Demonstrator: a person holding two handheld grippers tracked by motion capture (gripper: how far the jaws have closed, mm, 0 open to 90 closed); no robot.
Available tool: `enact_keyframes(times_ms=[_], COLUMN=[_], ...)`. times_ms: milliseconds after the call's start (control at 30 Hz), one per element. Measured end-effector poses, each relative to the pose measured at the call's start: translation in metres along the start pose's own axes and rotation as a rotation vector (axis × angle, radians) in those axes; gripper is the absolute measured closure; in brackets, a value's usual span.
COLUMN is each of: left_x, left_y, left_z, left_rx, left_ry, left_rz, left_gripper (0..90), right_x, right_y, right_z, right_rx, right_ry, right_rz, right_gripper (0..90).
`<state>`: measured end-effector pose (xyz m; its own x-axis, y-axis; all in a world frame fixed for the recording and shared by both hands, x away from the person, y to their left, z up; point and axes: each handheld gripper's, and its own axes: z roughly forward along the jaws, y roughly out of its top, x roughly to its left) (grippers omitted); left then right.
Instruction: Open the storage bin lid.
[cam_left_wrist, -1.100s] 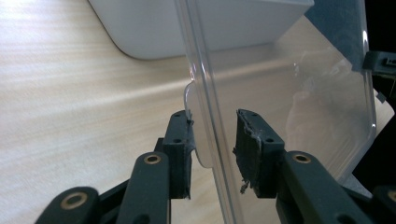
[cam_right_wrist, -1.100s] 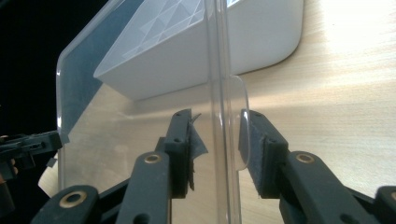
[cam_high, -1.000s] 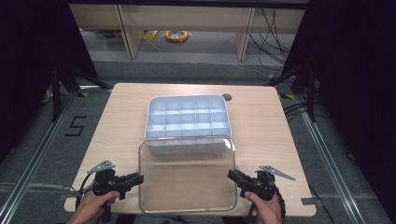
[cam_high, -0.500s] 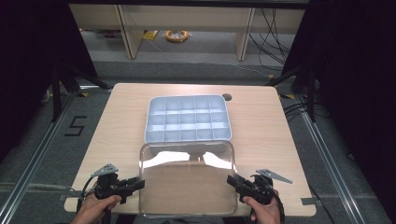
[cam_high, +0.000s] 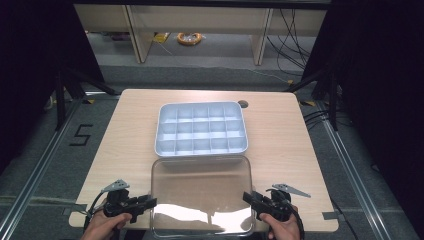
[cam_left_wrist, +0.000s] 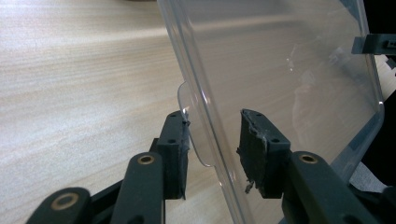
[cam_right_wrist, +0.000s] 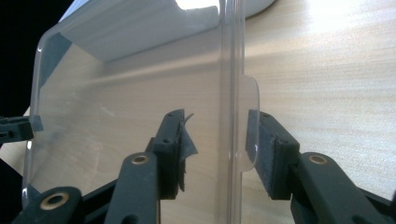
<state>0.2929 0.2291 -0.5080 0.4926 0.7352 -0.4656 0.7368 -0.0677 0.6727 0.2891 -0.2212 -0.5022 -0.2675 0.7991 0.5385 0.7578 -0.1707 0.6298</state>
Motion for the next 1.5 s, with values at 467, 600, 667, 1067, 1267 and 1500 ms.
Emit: enact_keyframes(times_ms=[467,600,667,1067,1267,1500], left_x=[0.001,0.002,0.002,0.003,0.004,0.005], left_y=[-0.001,0.0,0.0,0.0,0.001,0.003], left_z=[0.006,0.006,0.007,0.009,0.011,0.012], left_rx=[0.028,0.035,0.036,0.053,0.058,0.052], left_ry=[0.008,0.015,0.02,0.033,0.031,0.037], left_rz=[-0.015,-0.02,-0.021,-0.034,-0.042,-0.068], left_gripper=[58.9,58.7,58.2,53.7,52.2,48.6], right_x=[-0.006,-0.006,-0.006,-0.003,-0.004,-0.003], right_y=[0.0,0.0,0.0,0.001,0.001,0.002], right_z=[0.007,0.009,0.011,0.015,0.015,0.016], right_rx=[0.021,0.039,0.042,0.078,0.082,0.065], right_ry=[-0.024,-0.027,-0.045,-0.056,-0.06,-0.087], right_rz=[-0.044,-0.045,-0.068,-0.073,-0.069,-0.073], right_gripper=[55.1,53.6,52.7,49.0,46.4,40.7])
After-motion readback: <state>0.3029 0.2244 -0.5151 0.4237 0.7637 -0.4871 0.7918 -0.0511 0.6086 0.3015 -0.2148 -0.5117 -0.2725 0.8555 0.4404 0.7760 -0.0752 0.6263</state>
